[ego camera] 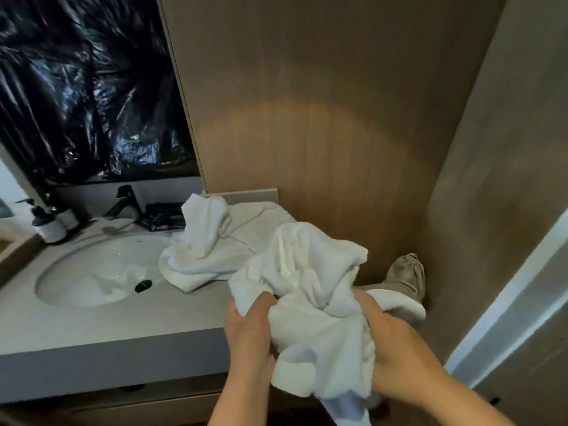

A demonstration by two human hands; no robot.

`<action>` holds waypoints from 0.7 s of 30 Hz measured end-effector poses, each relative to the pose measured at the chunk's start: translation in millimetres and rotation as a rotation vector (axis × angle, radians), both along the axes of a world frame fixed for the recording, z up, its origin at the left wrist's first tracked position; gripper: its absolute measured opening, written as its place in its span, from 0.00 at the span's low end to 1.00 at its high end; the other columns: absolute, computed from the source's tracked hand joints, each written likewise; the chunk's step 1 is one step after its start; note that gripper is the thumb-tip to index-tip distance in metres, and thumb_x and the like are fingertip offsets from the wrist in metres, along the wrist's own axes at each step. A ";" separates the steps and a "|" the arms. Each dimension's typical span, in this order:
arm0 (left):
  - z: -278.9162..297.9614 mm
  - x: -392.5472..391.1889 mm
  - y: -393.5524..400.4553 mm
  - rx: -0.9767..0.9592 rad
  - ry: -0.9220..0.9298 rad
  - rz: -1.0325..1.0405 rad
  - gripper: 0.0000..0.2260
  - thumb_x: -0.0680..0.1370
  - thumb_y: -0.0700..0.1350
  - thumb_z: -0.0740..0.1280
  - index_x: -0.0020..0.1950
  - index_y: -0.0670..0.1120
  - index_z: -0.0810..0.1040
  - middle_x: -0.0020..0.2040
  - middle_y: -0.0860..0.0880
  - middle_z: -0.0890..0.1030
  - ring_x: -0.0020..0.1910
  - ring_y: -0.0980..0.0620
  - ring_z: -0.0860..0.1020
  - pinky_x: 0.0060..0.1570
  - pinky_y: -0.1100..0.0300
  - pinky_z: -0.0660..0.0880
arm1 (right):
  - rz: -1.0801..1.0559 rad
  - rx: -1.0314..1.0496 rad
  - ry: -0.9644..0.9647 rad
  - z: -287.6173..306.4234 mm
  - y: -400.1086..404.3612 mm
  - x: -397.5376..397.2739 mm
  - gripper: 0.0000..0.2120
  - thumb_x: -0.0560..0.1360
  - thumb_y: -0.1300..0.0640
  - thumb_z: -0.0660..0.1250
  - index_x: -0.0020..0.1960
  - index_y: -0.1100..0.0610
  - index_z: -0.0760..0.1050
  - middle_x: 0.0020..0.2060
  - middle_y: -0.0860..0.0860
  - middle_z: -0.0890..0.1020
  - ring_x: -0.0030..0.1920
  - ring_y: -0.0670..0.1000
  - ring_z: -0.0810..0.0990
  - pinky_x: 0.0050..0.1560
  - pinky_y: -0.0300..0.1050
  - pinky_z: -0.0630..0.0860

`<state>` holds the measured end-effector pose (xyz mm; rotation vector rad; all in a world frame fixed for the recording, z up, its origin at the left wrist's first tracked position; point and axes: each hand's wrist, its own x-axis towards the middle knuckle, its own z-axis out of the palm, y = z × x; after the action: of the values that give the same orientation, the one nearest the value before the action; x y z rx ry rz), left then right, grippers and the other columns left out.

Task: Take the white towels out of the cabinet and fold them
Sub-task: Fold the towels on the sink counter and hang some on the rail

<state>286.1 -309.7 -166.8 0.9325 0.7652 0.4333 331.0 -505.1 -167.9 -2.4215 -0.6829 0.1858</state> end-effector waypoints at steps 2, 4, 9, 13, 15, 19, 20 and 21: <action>17.7 1.4 16.5 0.038 -0.053 0.034 0.15 0.71 0.36 0.70 0.56 0.49 0.80 0.48 0.43 0.84 0.46 0.43 0.83 0.41 0.47 0.82 | -0.031 0.113 -0.054 16.3 13.5 -7.0 0.42 0.62 0.29 0.64 0.64 0.19 0.39 0.54 0.32 0.72 0.59 0.47 0.75 0.53 0.46 0.73; 36.8 4.3 34.4 0.089 -0.097 0.061 0.17 0.71 0.37 0.71 0.59 0.47 0.79 0.49 0.43 0.84 0.46 0.43 0.83 0.37 0.51 0.82 | -0.027 0.180 -0.113 30.4 30.3 -8.6 0.43 0.62 0.31 0.66 0.66 0.21 0.41 0.54 0.32 0.73 0.61 0.48 0.75 0.54 0.47 0.74; 81.4 16.7 81.0 0.155 -0.180 0.095 0.17 0.67 0.41 0.71 0.55 0.49 0.80 0.48 0.45 0.85 0.44 0.44 0.83 0.38 0.53 0.81 | -0.006 0.263 -0.362 56.9 73.7 3.4 0.32 0.68 0.40 0.72 0.69 0.38 0.67 0.61 0.40 0.77 0.57 0.45 0.78 0.53 0.43 0.76; 102.5 36.7 119.9 0.124 -0.176 0.193 0.14 0.69 0.41 0.71 0.55 0.46 0.80 0.49 0.44 0.84 0.42 0.45 0.82 0.38 0.55 0.78 | -0.086 0.420 -0.374 68.1 92.3 28.6 0.18 0.69 0.57 0.75 0.52 0.40 0.76 0.48 0.34 0.80 0.48 0.38 0.79 0.44 0.25 0.70; 110.6 51.1 138.4 0.125 -0.179 0.217 0.12 0.71 0.39 0.70 0.54 0.44 0.79 0.46 0.45 0.83 0.39 0.47 0.81 0.33 0.59 0.76 | -0.145 0.514 -0.325 66.5 99.0 46.2 0.23 0.68 0.66 0.75 0.48 0.39 0.75 0.41 0.31 0.81 0.45 0.32 0.78 0.39 0.22 0.70; 135.6 90.2 161.6 0.225 -0.229 0.187 0.12 0.70 0.39 0.70 0.53 0.44 0.80 0.44 0.45 0.82 0.39 0.48 0.81 0.32 0.59 0.74 | -0.195 0.557 -0.302 67.8 116.0 86.0 0.21 0.66 0.71 0.75 0.47 0.49 0.77 0.38 0.34 0.77 0.41 0.30 0.78 0.37 0.20 0.68; 144.1 101.8 166.4 0.259 -0.245 0.181 0.13 0.69 0.40 0.71 0.53 0.44 0.79 0.45 0.45 0.83 0.40 0.48 0.81 0.32 0.59 0.74 | -0.210 0.572 -0.300 71.2 120.6 98.0 0.19 0.66 0.71 0.75 0.49 0.51 0.78 0.41 0.34 0.76 0.40 0.32 0.77 0.37 0.20 0.69; 153.6 113.2 172.4 0.288 -0.262 0.180 0.13 0.70 0.40 0.71 0.53 0.45 0.79 0.46 0.45 0.83 0.41 0.48 0.81 0.32 0.60 0.74 | -0.221 0.605 -0.288 76.1 124.9 110.3 0.19 0.66 0.70 0.75 0.49 0.50 0.77 0.41 0.35 0.77 0.40 0.33 0.77 0.37 0.21 0.70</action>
<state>399.4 -137.3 -13.2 1.0524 0.5561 0.8238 441.3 -380.2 -91.8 -1.9247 -0.4940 -0.4115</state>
